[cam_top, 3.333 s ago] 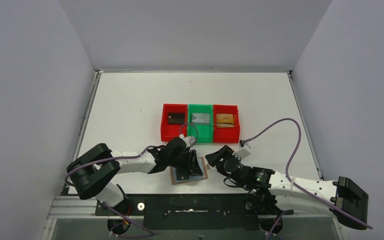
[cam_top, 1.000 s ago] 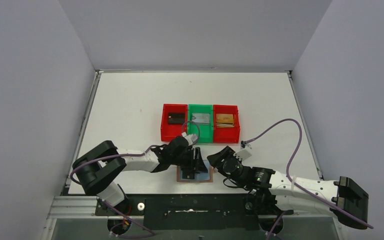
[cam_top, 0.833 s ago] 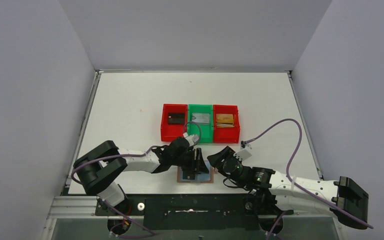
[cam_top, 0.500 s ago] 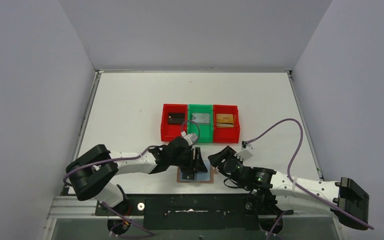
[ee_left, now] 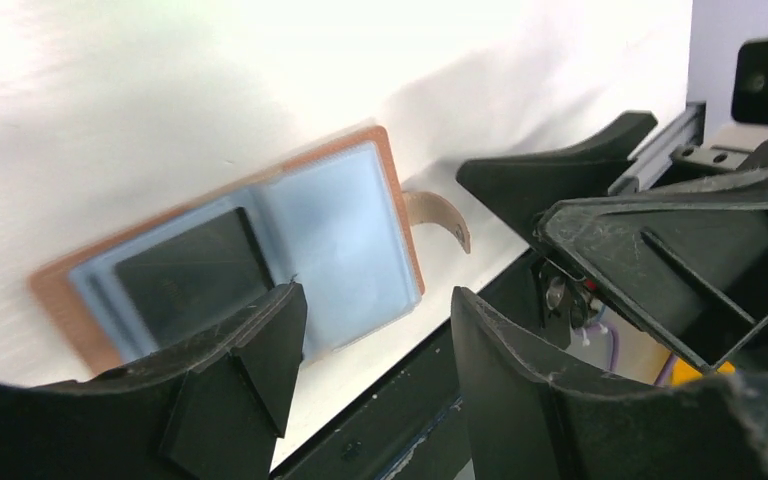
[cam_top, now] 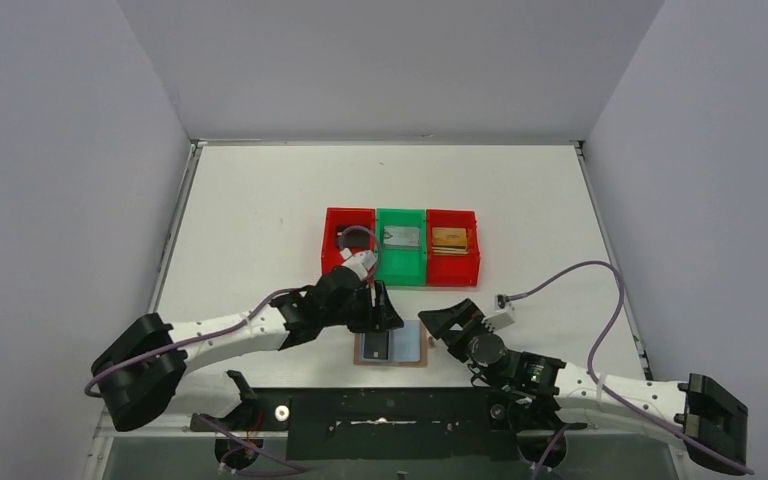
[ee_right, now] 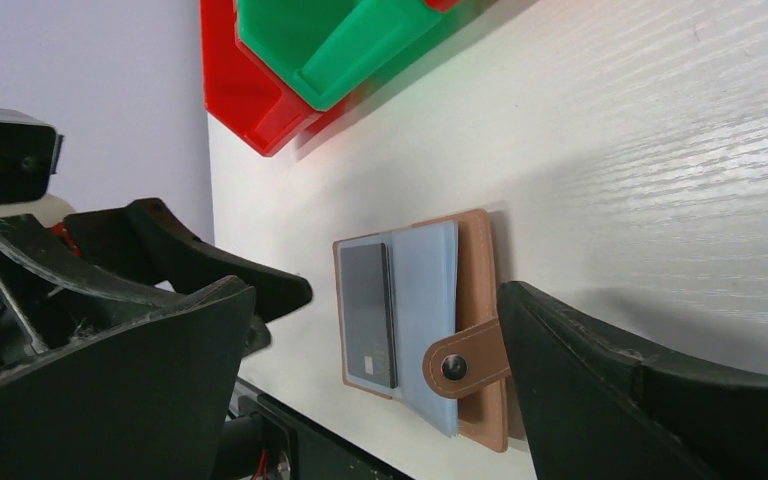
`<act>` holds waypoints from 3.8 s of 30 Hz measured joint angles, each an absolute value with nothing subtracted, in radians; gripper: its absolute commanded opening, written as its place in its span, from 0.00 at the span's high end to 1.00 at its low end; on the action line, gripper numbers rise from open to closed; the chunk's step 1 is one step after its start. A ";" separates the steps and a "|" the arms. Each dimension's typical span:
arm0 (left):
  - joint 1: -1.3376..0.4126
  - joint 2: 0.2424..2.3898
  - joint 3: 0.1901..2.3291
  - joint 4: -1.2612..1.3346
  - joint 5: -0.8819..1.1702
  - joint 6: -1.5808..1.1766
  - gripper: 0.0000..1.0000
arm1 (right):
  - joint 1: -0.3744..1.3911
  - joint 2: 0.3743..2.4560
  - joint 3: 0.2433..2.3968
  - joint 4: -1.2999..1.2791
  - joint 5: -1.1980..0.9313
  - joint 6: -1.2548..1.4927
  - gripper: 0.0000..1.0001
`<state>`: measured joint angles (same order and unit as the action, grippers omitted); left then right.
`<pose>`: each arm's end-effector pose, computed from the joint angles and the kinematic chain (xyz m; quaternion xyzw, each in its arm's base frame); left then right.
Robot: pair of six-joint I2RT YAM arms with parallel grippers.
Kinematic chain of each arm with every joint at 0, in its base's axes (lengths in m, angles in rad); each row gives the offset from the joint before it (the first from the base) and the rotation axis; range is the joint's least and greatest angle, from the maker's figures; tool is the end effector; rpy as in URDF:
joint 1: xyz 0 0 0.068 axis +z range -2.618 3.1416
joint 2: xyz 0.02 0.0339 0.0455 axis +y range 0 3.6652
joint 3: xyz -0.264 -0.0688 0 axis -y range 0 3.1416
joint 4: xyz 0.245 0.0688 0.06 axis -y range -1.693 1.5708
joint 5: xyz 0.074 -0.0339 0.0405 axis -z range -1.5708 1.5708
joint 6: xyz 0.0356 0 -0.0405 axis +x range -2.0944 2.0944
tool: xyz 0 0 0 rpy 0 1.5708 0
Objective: Take the credit cards out of the card holder
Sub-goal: Remove the credit card from the card holder.
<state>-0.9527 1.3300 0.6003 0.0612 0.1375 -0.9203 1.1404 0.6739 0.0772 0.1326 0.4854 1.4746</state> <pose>0.1498 -0.2191 0.1836 0.0445 0.8972 -0.3870 0.2080 0.0754 0.1243 0.1430 0.2619 0.7933 0.4393 0.3302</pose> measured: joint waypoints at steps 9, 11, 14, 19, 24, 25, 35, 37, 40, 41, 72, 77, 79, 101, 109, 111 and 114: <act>-0.760 0.968 0.500 -0.153 -0.025 -0.931 0.23 | 1.140 0.670 0.208 -0.003 0.498 1.510 0.02; -0.715 0.870 0.472 -0.200 -0.048 -0.936 0.23 | 1.140 0.670 0.213 -0.003 0.501 1.514 0.03; -0.675 0.746 0.434 -0.244 -0.055 -0.939 0.24 | 1.140 0.671 0.168 0.073 0.496 1.508 0.11; -0.653 0.696 0.381 -0.269 -0.017 -0.950 0.28 | 1.140 0.770 0.155 0.122 0.453 1.476 0.23; -0.653 0.758 0.345 -0.266 0.052 -0.961 0.35 | 1.140 1.005 0.359 0.052 0.392 1.424 0.35; -0.653 0.770 0.345 -0.263 0.064 -0.962 0.36 | 1.140 1.043 0.394 0.049 0.381 1.416 0.37; -0.653 0.929 0.345 -0.135 0.216 -0.960 0.47 | 1.140 1.287 0.478 0.087 0.244 1.385 0.50; -0.659 0.958 0.345 -0.113 0.237 -0.957 0.48 | 1.140 1.298 0.460 0.110 0.222 1.390 0.51; -0.677 0.995 0.355 -0.105 0.252 -0.952 0.52 | 1.130 1.314 0.427 0.150 0.190 1.399 0.52; -0.685 1.010 0.363 -0.104 0.256 -0.947 0.53 | 1.126 1.320 0.419 0.160 0.180 1.401 0.52; -0.786 1.291 0.448 -0.012 0.253 -0.896 0.80 | 1.088 1.384 0.437 0.228 0.100 1.341 0.72; -0.789 1.291 0.448 -0.014 0.242 -0.899 0.82 | 1.088 1.387 0.441 0.204 0.100 1.344 0.73; -0.791 1.290 0.448 -0.015 0.240 -0.900 0.82 | 1.088 1.387 0.448 0.186 0.100 1.347 0.73; -0.790 1.271 0.426 -0.012 0.229 -0.905 0.91 | 1.087 1.419 0.475 0.149 0.101 1.346 0.96; -0.791 1.266 0.422 -0.015 0.217 -0.905 0.91 | 1.081 1.345 0.399 0.212 0.099 1.370 0.98; -0.791 1.266 0.422 -0.016 0.217 -0.905 0.91 | 1.075 1.328 0.380 0.226 0.099 1.375 0.99; -0.791 1.266 0.422 -0.016 0.216 -0.905 0.91 | 1.071 1.317 0.364 0.237 0.098 1.380 0.99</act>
